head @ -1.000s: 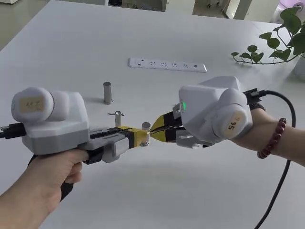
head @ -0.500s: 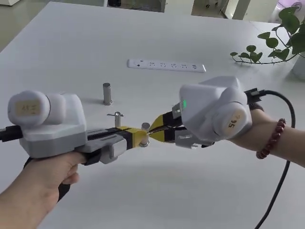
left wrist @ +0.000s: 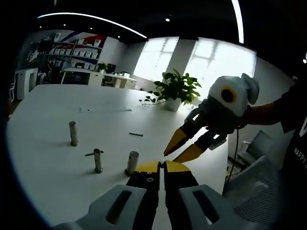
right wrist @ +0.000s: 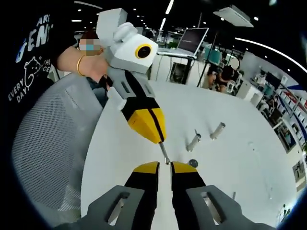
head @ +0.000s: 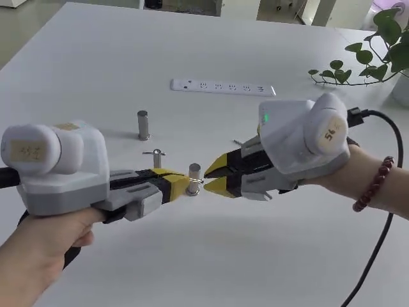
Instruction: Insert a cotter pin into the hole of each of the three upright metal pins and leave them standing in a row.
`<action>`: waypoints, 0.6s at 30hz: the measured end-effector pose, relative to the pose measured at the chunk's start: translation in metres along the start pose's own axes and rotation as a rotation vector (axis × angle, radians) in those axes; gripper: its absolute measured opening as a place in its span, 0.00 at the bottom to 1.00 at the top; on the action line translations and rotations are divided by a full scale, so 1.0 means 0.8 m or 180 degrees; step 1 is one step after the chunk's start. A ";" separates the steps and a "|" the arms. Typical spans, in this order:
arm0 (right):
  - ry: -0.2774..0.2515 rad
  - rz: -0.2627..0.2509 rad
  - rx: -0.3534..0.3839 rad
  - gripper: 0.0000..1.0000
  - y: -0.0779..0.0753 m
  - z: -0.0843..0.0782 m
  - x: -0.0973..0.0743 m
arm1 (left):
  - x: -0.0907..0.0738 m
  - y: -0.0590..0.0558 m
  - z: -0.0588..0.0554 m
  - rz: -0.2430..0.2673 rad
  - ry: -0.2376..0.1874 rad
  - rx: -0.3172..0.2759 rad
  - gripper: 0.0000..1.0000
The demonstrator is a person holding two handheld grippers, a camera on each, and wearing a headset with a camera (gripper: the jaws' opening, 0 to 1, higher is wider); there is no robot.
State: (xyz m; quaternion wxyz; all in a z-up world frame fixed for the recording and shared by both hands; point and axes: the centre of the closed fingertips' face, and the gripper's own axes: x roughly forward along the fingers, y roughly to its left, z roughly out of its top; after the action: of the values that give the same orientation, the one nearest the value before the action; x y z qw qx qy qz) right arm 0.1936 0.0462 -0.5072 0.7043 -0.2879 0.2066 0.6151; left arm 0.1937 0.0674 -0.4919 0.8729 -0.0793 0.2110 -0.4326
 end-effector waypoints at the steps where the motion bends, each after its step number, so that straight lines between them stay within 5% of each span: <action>1: -0.0059 0.0052 0.0137 0.05 0.002 0.000 -0.001 | -0.001 -0.001 0.000 -0.0006 -0.0003 0.0044 0.00; 11: -0.0371 0.0535 0.0798 0.08 0.028 -0.001 -0.008 | -0.007 -0.020 -0.007 -0.0293 0.0059 0.0357 0.00; 18: -0.0442 0.0798 0.0943 0.08 0.048 -0.001 -0.011 | -0.012 -0.035 -0.014 -0.0542 0.0081 0.0356 0.00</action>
State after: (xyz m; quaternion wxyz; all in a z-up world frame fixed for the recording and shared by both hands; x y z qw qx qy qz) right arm 0.1545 0.0420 -0.5077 0.6694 -0.1101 0.2801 0.6792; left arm 0.1637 0.0581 -0.4900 0.8334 -0.0426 0.1901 -0.5173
